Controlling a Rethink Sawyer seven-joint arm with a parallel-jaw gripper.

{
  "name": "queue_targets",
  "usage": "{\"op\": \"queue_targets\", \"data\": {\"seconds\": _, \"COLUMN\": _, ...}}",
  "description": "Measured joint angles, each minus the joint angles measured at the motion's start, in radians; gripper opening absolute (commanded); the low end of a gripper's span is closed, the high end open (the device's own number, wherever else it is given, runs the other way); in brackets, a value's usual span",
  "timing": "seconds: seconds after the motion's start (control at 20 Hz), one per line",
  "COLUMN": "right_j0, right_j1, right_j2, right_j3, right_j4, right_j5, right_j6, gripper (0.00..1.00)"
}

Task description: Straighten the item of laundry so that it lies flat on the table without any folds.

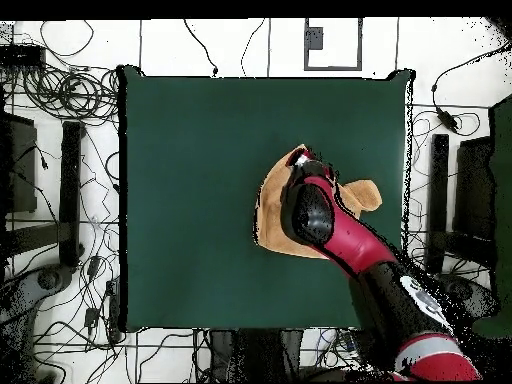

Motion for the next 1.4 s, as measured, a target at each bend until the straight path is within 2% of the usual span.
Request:
{"op": "queue_targets", "data": {"seconds": 0.4, "right_j0": 0.087, "right_j1": -0.009, "right_j2": -0.033, "right_j3": -0.06, "right_j4": 0.106, "right_j5": 0.023, "right_j6": 0.0, "gripper": 0.0}}
{"op": "queue_targets", "data": {"seconds": 0.55, "right_j0": 0.115, "right_j1": -0.008, "right_j2": -0.06, "right_j3": -0.09, "right_j4": 0.141, "right_j5": 0.096, "right_j6": 0.0, "gripper": 0.0}}
{"op": "queue_targets", "data": {"seconds": 0.65, "right_j0": 0.129, "right_j1": -0.006, "right_j2": -0.075, "right_j3": -0.119, "right_j4": 0.164, "right_j5": 0.207, "right_j6": 0.0, "gripper": 0.0}}
{"op": "queue_targets", "data": {"seconds": 0.9, "right_j0": 0.131, "right_j1": 0.006, "right_j2": -0.09, "right_j3": -0.154, "right_j4": 0.178, "right_j5": 0.358, "right_j6": 0.0, "gripper": 0.0}}
{"op": "queue_targets", "data": {"seconds": 1.1, "right_j0": 0.131, "right_j1": 0.015, "right_j2": -0.099, "right_j3": -0.172, "right_j4": 0.189, "right_j5": 0.448, "right_j6": 0.0, "gripper": 0.0}}
{"op": "queue_targets", "data": {"seconds": 1.4, "right_j0": 0.147, "right_j1": 0.07, "right_j2": -0.136, "right_j3": -0.217, "right_j4": 0.191, "right_j5": 0.512, "right_j6": 0.0, "gripper": 0.0}}
